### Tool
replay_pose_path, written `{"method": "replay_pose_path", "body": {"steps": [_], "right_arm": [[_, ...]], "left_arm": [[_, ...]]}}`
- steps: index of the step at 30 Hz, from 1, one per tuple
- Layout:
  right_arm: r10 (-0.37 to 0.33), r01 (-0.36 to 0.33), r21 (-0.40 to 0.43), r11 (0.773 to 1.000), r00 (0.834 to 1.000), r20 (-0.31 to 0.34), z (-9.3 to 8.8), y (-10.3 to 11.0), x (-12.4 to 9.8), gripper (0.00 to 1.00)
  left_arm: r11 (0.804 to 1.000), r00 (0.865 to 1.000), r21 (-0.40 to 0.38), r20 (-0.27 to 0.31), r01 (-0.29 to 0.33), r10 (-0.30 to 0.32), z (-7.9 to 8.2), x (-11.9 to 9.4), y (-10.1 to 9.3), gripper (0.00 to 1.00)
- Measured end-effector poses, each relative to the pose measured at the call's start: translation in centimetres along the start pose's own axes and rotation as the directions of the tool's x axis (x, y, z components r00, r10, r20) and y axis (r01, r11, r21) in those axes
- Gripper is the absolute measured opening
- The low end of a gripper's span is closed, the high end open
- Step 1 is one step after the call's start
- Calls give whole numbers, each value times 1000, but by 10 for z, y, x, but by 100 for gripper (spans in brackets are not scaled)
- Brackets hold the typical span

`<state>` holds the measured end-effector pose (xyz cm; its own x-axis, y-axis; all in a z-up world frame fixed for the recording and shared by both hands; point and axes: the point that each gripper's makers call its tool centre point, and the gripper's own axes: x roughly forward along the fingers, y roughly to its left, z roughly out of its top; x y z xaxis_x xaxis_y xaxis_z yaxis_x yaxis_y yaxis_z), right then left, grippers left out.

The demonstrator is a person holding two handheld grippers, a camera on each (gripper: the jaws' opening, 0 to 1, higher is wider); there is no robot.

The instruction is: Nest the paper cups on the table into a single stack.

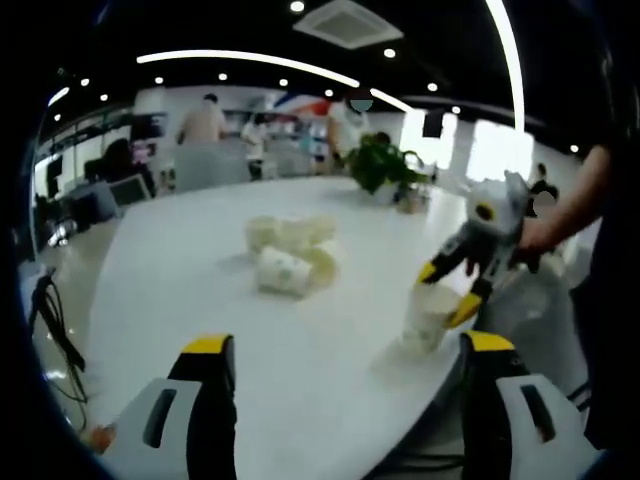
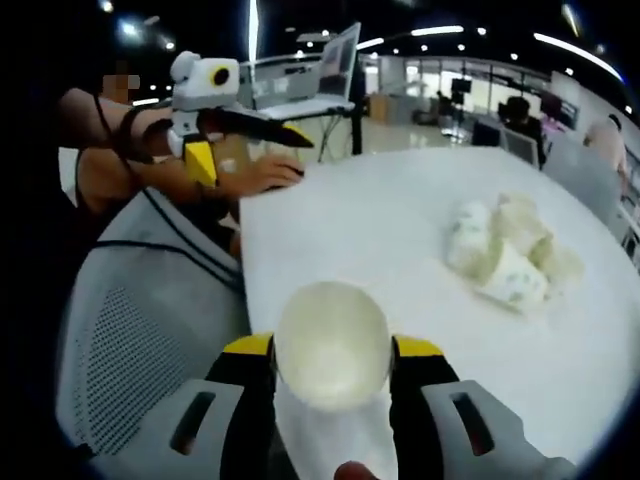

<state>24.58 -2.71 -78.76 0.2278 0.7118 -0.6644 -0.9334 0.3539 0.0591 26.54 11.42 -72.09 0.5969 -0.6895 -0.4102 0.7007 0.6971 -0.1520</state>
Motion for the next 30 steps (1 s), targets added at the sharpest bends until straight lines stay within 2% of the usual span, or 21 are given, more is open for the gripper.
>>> {"method": "replay_pose_path", "body": {"steps": [13, 17, 30], "right_arm": [[1, -2, -23, 1000, 1000, -25, -11, 7, 4, 42], [-9, 9, -17, 1000, 1000, -12, -10, 6, 4, 43], [-2, 2, -19, 1000, 1000, -28, -14, 10, 6, 47]], "left_arm": [[1000, 1000, 12, -7, -5, 5, -1, -4, 2, 94], [1000, 1000, 11, -8, 1, -1, -1, -3, 1, 94], [1000, 1000, 10, -7, 10, -10, 1, 1, -1, 93]]}}
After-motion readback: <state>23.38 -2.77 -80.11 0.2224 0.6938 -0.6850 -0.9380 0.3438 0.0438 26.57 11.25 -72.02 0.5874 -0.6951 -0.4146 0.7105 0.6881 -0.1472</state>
